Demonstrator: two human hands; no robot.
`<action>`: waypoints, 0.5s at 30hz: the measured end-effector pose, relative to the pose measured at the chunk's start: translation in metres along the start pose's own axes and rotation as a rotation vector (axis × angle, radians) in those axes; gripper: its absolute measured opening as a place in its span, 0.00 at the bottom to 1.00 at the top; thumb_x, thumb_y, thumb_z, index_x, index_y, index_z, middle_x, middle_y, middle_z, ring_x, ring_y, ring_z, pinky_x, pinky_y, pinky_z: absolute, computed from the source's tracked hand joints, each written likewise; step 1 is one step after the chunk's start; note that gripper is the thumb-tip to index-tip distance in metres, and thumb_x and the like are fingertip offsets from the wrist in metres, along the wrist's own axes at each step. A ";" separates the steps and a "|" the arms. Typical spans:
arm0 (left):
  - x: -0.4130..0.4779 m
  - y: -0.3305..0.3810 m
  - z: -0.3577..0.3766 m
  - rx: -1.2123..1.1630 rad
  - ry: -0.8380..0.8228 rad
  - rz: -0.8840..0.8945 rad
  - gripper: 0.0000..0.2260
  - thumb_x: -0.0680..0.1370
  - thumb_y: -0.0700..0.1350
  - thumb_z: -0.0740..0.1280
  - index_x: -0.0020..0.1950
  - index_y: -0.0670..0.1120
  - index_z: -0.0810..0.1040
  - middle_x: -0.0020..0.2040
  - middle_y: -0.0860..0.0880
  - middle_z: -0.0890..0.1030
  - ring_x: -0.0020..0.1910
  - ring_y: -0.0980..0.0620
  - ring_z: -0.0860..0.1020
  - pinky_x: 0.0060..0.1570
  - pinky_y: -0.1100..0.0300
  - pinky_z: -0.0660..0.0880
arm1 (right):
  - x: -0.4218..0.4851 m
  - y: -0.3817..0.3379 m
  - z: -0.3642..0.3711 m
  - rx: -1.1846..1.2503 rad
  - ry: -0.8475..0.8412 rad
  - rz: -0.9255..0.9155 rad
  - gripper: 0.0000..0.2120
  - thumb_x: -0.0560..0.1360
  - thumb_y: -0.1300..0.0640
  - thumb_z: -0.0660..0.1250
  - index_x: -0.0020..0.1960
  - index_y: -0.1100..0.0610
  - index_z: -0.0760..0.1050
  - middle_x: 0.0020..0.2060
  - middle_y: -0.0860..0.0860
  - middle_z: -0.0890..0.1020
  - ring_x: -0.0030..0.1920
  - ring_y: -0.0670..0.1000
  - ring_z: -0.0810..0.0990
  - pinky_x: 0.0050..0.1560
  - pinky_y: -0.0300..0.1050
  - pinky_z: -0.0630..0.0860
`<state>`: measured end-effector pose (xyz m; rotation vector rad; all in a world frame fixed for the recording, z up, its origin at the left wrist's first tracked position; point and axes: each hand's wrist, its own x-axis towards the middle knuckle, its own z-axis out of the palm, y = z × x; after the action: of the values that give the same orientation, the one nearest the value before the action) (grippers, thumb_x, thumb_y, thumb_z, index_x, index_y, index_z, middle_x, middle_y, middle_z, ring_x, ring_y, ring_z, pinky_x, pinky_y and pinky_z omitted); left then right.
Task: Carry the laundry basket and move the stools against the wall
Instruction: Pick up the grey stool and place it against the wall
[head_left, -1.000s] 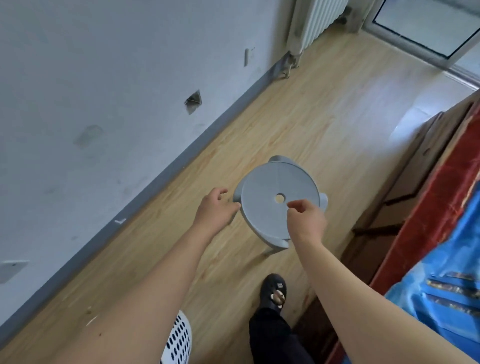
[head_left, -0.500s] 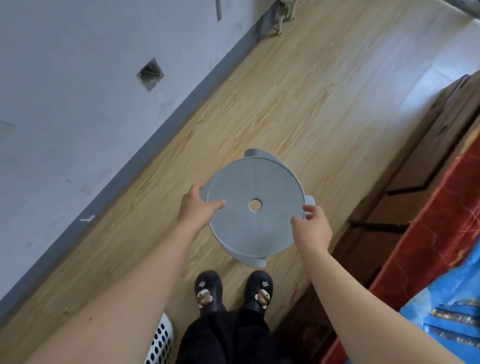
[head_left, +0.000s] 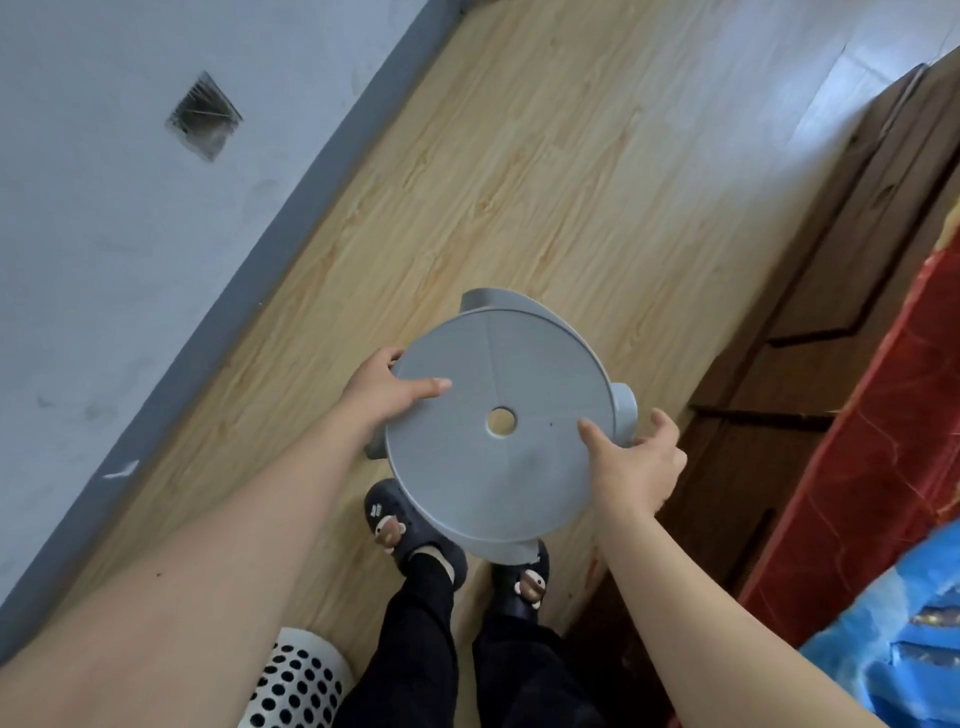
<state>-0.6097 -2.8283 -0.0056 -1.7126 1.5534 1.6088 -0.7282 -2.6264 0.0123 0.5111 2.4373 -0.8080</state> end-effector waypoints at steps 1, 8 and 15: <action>0.001 0.002 -0.001 0.009 0.006 0.004 0.35 0.66 0.51 0.78 0.71 0.47 0.69 0.63 0.48 0.76 0.56 0.48 0.77 0.53 0.55 0.74 | 0.003 0.001 0.002 0.010 0.026 0.009 0.41 0.65 0.47 0.77 0.73 0.50 0.62 0.66 0.55 0.69 0.66 0.58 0.70 0.64 0.61 0.71; 0.014 0.004 -0.005 0.020 -0.046 0.008 0.36 0.63 0.54 0.79 0.68 0.48 0.71 0.61 0.47 0.79 0.54 0.47 0.80 0.54 0.50 0.78 | 0.012 0.020 0.007 0.199 -0.134 0.304 0.45 0.64 0.44 0.78 0.74 0.52 0.62 0.68 0.54 0.72 0.66 0.58 0.73 0.65 0.59 0.71; 0.019 0.005 0.001 0.009 -0.062 0.017 0.33 0.63 0.51 0.80 0.64 0.46 0.73 0.57 0.47 0.81 0.51 0.47 0.82 0.50 0.51 0.79 | 0.014 0.043 0.014 0.455 -0.472 0.434 0.43 0.51 0.43 0.83 0.64 0.45 0.73 0.60 0.47 0.80 0.63 0.55 0.75 0.66 0.62 0.70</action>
<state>-0.6186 -2.8382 -0.0205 -1.6329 1.5470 1.6443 -0.7133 -2.6008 -0.0243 0.8667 1.6313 -1.1372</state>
